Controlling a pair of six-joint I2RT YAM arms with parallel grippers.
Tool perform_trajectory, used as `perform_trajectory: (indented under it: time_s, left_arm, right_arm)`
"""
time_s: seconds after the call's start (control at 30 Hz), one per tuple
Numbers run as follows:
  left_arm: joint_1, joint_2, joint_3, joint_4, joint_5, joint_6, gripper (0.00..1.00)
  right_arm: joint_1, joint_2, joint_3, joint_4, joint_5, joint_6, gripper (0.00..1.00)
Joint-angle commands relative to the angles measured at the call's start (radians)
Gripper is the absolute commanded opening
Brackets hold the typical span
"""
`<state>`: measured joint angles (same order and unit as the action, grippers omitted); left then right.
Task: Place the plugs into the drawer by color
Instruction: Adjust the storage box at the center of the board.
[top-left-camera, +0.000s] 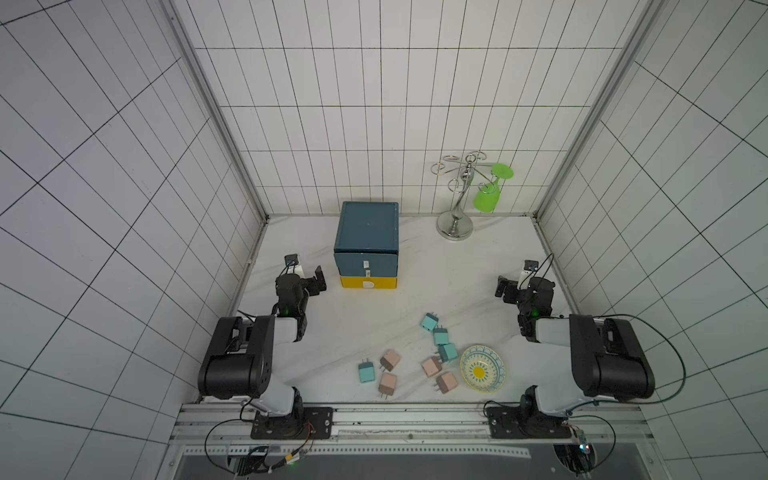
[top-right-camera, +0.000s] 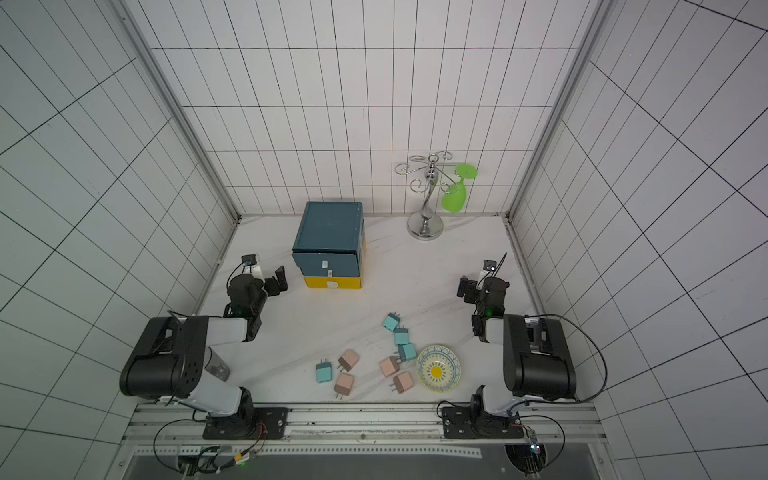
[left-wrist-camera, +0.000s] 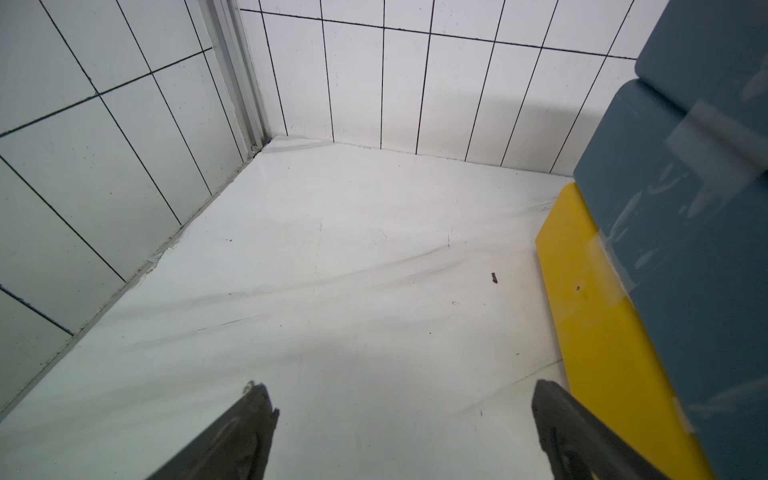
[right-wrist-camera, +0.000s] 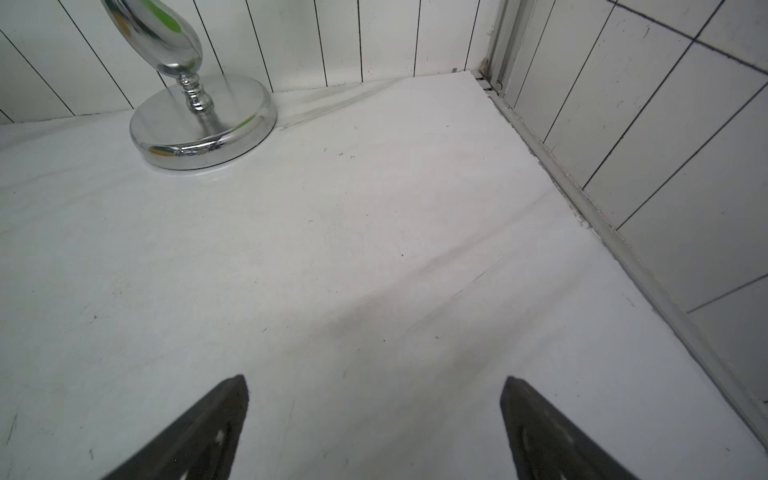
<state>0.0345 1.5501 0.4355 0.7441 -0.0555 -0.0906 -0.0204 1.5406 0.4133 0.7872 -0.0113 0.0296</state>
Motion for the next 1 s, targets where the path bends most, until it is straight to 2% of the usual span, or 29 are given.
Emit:
perform_trajectory:
  time_s: [0.0,0.5,0.6,0.7,0.83,0.9,0.97]
  left_arm:
    - [0.005,0.011,0.016,0.021,-0.005,-0.009,0.99]
    - [0.004,0.008,0.016,0.02,-0.012,-0.01,0.99]
    - [0.004,-0.01,0.012,0.056,-0.07,-0.02,0.99]
    - [0.001,-0.09,0.075,-0.135,-0.135,-0.043,0.99]
    - [-0.001,-0.121,0.274,-0.507,-0.15,-0.129,0.99]
    - [0.0,-0.15,0.342,-0.634,-0.099,-0.187,0.99]
    - [-0.005,-0.213,0.341,-0.637,-0.008,-0.245,0.99]
  right_arm:
    - [-0.012,0.002,0.024,0.019,-0.003,-0.009,0.99]
    - [-0.015,0.003,0.024,0.02,-0.01,-0.005,0.99]
    - [-0.016,0.004,0.024,0.019,-0.012,-0.004,0.99]
    - [-0.016,-0.015,0.047,-0.028,0.0,-0.003,0.99]
    - [0.053,-0.128,0.208,-0.389,0.012,-0.073,0.99]
    - [0.099,-0.174,0.275,-0.507,0.011,-0.052,0.99]
    - [0.129,-0.213,0.329,-0.579,-0.061,0.037,0.99]
